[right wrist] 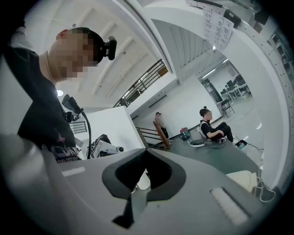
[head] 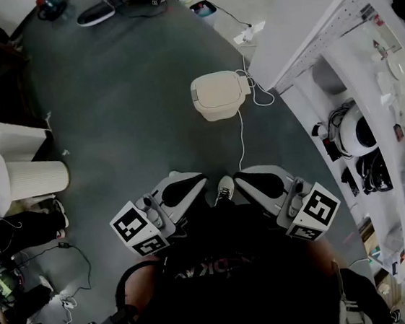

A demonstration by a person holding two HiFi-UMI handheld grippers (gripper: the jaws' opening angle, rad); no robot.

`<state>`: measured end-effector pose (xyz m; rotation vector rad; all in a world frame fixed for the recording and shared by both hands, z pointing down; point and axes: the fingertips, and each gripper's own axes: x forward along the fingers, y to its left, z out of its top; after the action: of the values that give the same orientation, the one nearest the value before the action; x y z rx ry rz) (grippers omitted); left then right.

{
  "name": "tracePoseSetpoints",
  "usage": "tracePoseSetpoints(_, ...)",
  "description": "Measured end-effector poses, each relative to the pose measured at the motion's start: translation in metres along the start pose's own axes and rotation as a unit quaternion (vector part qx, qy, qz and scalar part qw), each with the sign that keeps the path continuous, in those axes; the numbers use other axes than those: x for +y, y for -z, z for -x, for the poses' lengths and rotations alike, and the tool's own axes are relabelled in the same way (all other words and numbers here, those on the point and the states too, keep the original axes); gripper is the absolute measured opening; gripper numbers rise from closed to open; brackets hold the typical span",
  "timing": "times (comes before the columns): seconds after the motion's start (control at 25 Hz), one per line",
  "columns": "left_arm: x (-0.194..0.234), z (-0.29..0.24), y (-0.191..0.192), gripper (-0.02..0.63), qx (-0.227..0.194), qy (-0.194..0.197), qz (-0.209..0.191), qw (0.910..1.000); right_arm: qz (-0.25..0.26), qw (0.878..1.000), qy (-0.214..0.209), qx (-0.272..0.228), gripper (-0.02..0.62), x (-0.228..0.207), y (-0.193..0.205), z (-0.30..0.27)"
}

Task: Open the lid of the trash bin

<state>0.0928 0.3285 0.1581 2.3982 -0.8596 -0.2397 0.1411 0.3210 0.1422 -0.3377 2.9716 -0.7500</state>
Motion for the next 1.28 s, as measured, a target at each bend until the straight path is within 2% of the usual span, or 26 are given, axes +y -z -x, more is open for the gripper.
tracePoseSetpoints(0.4, 0.001, 0.001, -0.004, 0.0, -0.004, -0.004, 0.0, 1.0, 0.002, 1.0, -0.023, -0.005, 0.008, 0.006, -0.006, -0.003)
tracePoseSetpoints(0.8, 0.003, 0.006, -0.006, 0.002, -0.009, -0.007, -0.009, 0.9999, 0.004, 1.0, -0.02, 0.001, 0.008, 0.008, -0.002, -0.002)
tracePoseSetpoints(0.92, 0.0, 0.006, -0.009, 0.002, -0.008, -0.005, -0.016, 0.9998, 0.003, 1.0, -0.022, -0.02, 0.008, 0.009, -0.012, -0.002)
tracePoseSetpoints(1.28, -0.008, 0.004, -0.011, 0.002, 0.003, -0.002, -0.028, 0.9996, 0.004, 1.0, -0.015, -0.025, 0.008, 0.009, -0.016, 0.008)
